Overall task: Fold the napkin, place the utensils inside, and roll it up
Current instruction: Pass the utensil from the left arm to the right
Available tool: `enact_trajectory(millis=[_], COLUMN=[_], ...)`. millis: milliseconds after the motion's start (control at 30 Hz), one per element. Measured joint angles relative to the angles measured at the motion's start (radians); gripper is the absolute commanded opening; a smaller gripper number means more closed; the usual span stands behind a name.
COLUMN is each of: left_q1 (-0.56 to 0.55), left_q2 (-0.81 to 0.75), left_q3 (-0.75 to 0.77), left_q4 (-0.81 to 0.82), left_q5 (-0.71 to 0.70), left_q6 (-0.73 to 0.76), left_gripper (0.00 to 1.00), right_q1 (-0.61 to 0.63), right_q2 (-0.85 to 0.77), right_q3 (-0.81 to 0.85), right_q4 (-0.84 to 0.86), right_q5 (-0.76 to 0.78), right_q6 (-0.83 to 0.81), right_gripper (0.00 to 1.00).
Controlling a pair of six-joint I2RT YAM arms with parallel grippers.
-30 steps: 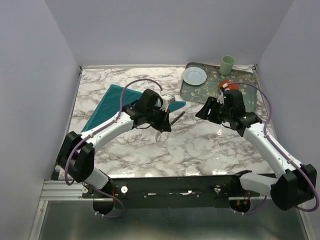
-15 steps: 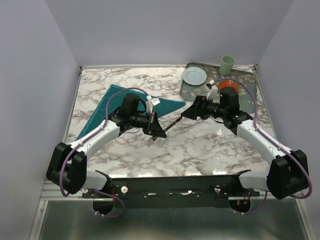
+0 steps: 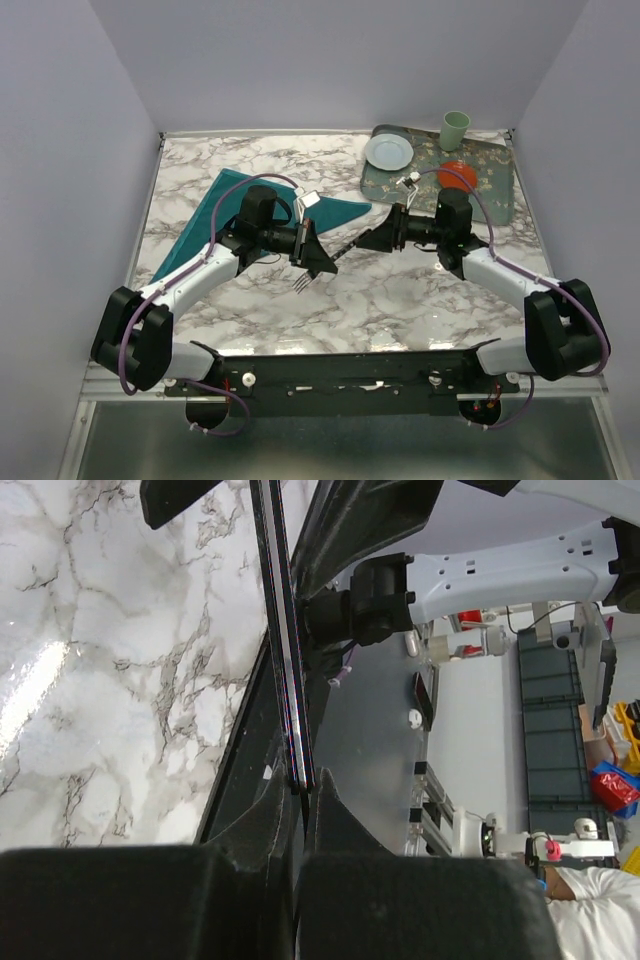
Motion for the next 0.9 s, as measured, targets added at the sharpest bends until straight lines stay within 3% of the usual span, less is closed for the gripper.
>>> enact_trajectory(millis=[233, 300, 367, 433, 467, 567, 633, 667, 733, 900], left_q1=[0.0, 0.0, 0.0, 0.0, 0.0, 0.0, 0.005, 0.007, 0.007, -0.005], left_q2=[0.002, 0.003, 0.003, 0.003, 0.003, 0.003, 0.003, 0.003, 0.001, -0.047], left_q3=[0.0, 0.0, 0.0, 0.0, 0.0, 0.0, -0.007, -0.007, 0.011, 0.142], left_q4=[0.014, 0.014, 0.014, 0.014, 0.015, 0.015, 0.018, 0.012, -0.047, -0.319], left_q5=[0.024, 0.027, 0.031, 0.036, 0.042, 0.06, 0.092, 0.101, 0.082, -0.29], left_q6=[-0.009, -0.009, -0.009, -0.009, -0.01, 0.002, 0.032, 0.057, 0.104, 0.248], left_gripper=[0.0, 0.0, 0.0, 0.0, 0.0, 0.0, 0.2, 0.38, 0.46, 0.5], right_q1=[0.0, 0.0, 0.0, 0.0, 0.0, -0.002, -0.006, -0.007, -0.006, 0.006], right_q2=[0.021, 0.028, 0.034, 0.041, 0.043, 0.055, 0.061, 0.062, 0.065, 0.062], right_q3=[-0.027, -0.027, -0.027, -0.027, -0.027, -0.027, -0.026, -0.026, -0.027, -0.034], right_q4=[0.18, 0.213, 0.233, 0.257, 0.265, 0.296, 0.319, 0.328, 0.341, 0.326], right_q5=[-0.055, -0.065, -0.071, -0.082, -0.085, -0.101, -0.138, -0.149, -0.161, -0.109], right_q6=[0.089, 0.105, 0.117, 0.129, 0.138, 0.175, 0.214, 0.229, 0.252, 0.252], right_gripper=[0.64, 0.56, 0.41, 0.35, 0.23, 0.01, 0.01, 0.01, 0.01, 0.01])
